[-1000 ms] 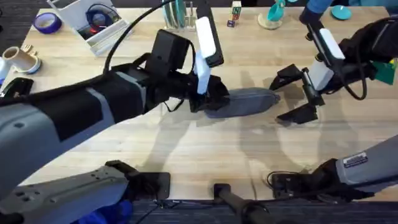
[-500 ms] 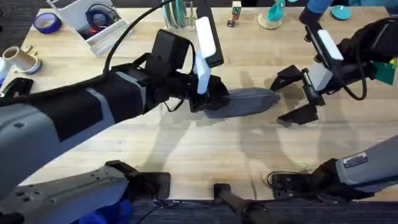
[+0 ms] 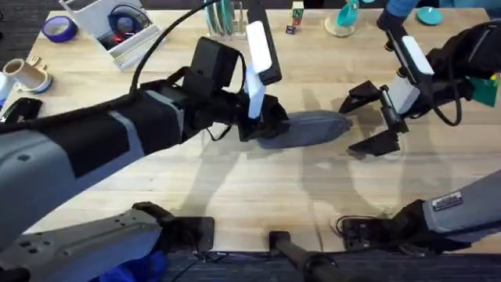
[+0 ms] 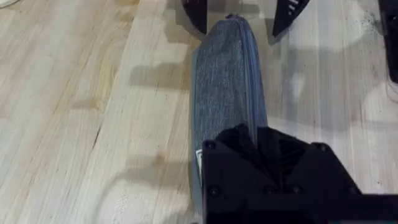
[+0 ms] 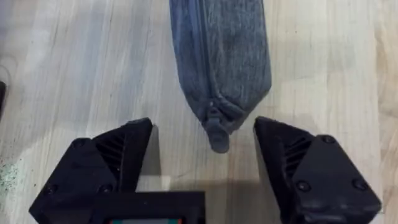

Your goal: Unzip the bag, pick up the pens from the table one at a time and place them inside, then zip the bag closed.

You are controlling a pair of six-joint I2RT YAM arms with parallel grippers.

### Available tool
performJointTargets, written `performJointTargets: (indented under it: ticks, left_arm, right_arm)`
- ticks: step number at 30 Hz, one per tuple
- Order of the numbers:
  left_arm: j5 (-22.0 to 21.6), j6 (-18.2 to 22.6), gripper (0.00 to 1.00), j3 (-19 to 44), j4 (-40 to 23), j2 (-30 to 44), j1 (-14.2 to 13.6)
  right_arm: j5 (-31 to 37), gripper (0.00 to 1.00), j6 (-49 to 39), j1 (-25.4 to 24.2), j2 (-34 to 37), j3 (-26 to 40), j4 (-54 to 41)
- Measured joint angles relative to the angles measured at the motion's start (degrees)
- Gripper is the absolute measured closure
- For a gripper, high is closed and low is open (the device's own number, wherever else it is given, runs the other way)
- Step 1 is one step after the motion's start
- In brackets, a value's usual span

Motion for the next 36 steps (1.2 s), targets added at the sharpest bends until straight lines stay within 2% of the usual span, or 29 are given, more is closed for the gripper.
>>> performJointTargets:
  ticks: [8,10,15,16,18,28,36]
  left_arm:
    - [0.0,0.0,0.96,0.0,0.0,0.0,0.0]
    - [0.0,0.0,0.96,0.0,0.0,0.0,0.0]
    - [0.0,0.0,0.96,0.0,0.0,0.0,0.0]
    - [0.0,0.0,0.96,0.0,0.0,0.0,0.0]
    - [0.0,0.0,0.959,0.0,0.0,0.0,0.0]
    - [0.0,0.0,0.96,0.0,0.0,0.0,0.0]
    - [0.0,0.0,0.96,0.0,0.0,0.0,0.0]
  right_arm:
    - [-0.4,0.009,0.0,0.0,0.0,0.0,0.0]
    - [-0.5,0.159,0.0,0.0,0.0,0.0,0.0]
    - [-0.4,0.846,0.0,0.0,0.0,0.0,-0.6]
    - [-0.5,0.936,0.2,0.0,0.0,0.0,-0.6]
    - [-0.6,0.965,0.2,0.0,0.0,0.0,-0.5]
    - [-0.3,0.968,0.5,0.0,0.0,0.0,-0.4]
    - [2.7,0.968,6.4,0.1,0.0,0.0,1.8]
